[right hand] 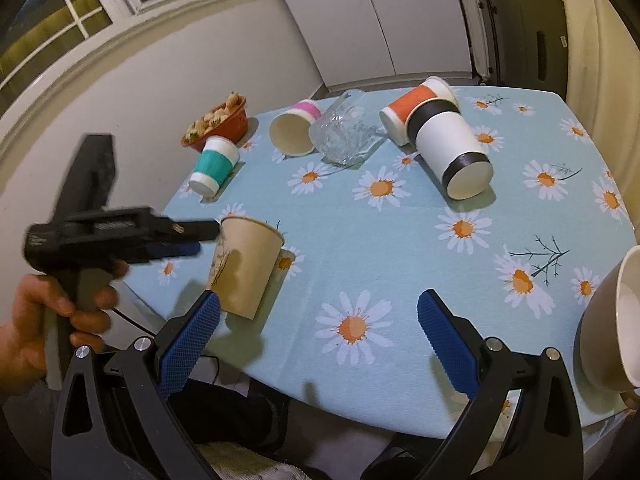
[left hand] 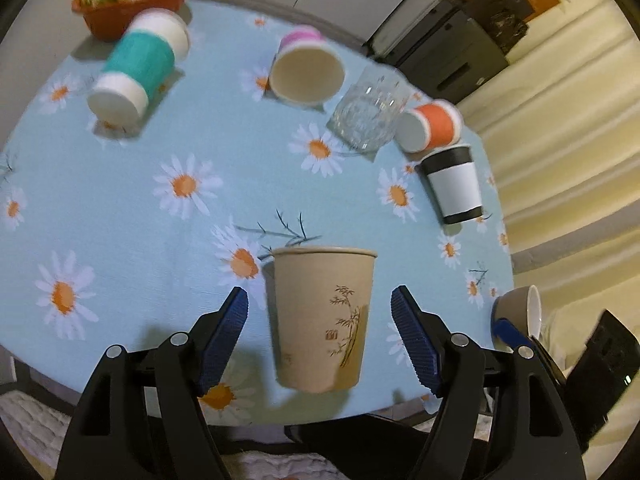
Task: Flip cup upright
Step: 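Lift the tan cup with the left gripper and carry it toward the right gripper, then grasp the tan cup with the right gripper while the left gripper releases it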
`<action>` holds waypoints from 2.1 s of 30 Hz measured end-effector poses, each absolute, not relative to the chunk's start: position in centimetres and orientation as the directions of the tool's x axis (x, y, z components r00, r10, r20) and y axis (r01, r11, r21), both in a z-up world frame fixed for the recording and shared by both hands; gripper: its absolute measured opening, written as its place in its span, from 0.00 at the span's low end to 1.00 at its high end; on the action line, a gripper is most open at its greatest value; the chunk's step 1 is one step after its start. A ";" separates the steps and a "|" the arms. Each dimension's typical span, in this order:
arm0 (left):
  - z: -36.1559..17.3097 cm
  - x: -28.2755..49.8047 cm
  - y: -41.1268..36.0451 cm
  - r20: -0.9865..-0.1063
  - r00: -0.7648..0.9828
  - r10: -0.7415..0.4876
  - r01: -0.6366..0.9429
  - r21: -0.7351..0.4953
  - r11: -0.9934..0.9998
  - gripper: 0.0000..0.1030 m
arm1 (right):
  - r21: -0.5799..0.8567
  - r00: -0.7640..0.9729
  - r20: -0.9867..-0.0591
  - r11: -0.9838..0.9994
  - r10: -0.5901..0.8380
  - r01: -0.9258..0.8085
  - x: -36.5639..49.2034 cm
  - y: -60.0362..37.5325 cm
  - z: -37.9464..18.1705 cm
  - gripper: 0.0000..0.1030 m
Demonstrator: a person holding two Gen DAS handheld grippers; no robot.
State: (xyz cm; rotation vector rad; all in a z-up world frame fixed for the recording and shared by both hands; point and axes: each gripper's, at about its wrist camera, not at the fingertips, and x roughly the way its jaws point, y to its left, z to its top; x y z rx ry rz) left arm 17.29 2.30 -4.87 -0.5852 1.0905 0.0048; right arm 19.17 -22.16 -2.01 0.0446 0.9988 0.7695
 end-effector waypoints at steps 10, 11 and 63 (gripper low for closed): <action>-2.1 11.1 6.6 -0.733 0.646 -0.215 -0.292 -0.497 0.817 0.70 | 0.503 0.142 -0.737 0.677 0.660 -0.537 20.4 -18.5 -3.0 0.95; -2.0 10.4 6.9 -0.720 0.662 -0.211 -0.291 -0.506 0.812 0.70 | 0.505 0.134 -0.741 0.678 0.658 -0.534 20.6 -18.1 -3.1 0.95; -3.6 3.1 9.5 -0.542 0.796 -0.269 -0.188 -0.644 0.741 0.70 | 0.237 0.496 -0.642 0.767 0.584 -0.596 15.5 -13.8 1.1 0.60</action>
